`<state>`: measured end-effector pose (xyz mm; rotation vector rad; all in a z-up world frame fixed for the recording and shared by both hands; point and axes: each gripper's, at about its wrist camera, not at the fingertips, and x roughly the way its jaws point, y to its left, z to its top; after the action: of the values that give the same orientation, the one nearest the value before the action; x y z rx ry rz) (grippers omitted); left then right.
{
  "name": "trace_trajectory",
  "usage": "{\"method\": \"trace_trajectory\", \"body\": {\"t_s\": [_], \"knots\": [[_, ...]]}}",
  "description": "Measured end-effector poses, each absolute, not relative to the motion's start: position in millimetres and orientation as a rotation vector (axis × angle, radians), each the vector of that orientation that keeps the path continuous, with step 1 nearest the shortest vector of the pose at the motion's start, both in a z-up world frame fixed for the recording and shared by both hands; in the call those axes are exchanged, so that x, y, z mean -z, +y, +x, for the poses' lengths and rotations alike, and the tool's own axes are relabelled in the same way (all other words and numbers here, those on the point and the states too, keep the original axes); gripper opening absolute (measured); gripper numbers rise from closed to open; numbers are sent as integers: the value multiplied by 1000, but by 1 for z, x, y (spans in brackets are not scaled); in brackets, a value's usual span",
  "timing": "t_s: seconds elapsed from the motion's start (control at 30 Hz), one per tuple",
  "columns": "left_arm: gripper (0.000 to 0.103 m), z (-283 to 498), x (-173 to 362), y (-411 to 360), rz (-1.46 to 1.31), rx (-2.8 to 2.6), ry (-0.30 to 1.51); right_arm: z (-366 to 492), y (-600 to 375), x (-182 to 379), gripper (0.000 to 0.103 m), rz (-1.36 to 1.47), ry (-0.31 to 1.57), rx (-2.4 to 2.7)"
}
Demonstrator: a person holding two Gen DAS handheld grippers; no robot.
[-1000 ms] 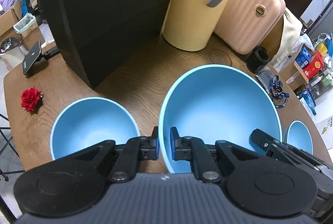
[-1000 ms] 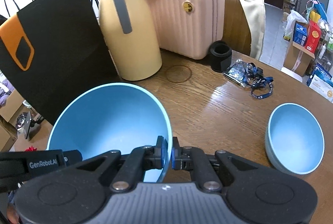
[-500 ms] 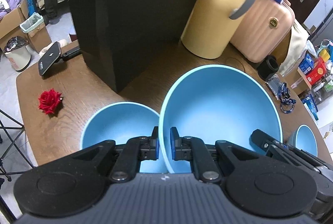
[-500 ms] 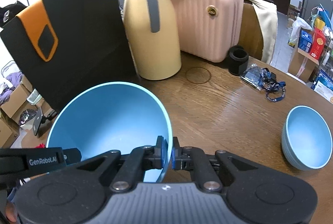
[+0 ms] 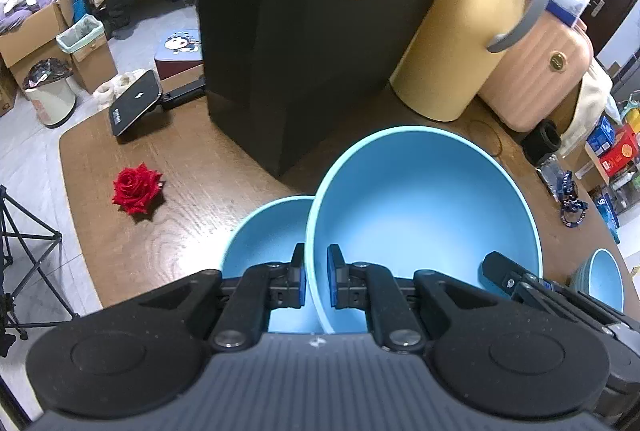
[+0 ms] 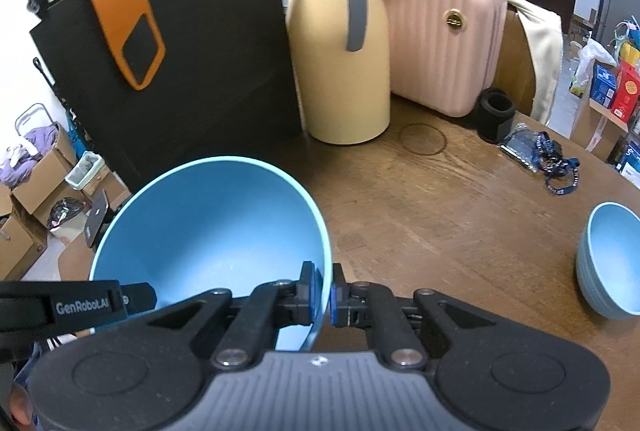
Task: Organize plates and bowls
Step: 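Lift the second bowl and carry it toward the first placed bowl, then lower the second bowl into the first bowl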
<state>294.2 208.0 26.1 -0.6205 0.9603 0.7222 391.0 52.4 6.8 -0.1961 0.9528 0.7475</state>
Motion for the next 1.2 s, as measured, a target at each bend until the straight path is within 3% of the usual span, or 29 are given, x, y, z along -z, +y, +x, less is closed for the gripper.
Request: {"method": "trace_trajectory", "body": {"t_s": [1.2], "knots": [[11,273,29,240,-545,-739,1047,350,104,43,8,-333,966,-745]]}}
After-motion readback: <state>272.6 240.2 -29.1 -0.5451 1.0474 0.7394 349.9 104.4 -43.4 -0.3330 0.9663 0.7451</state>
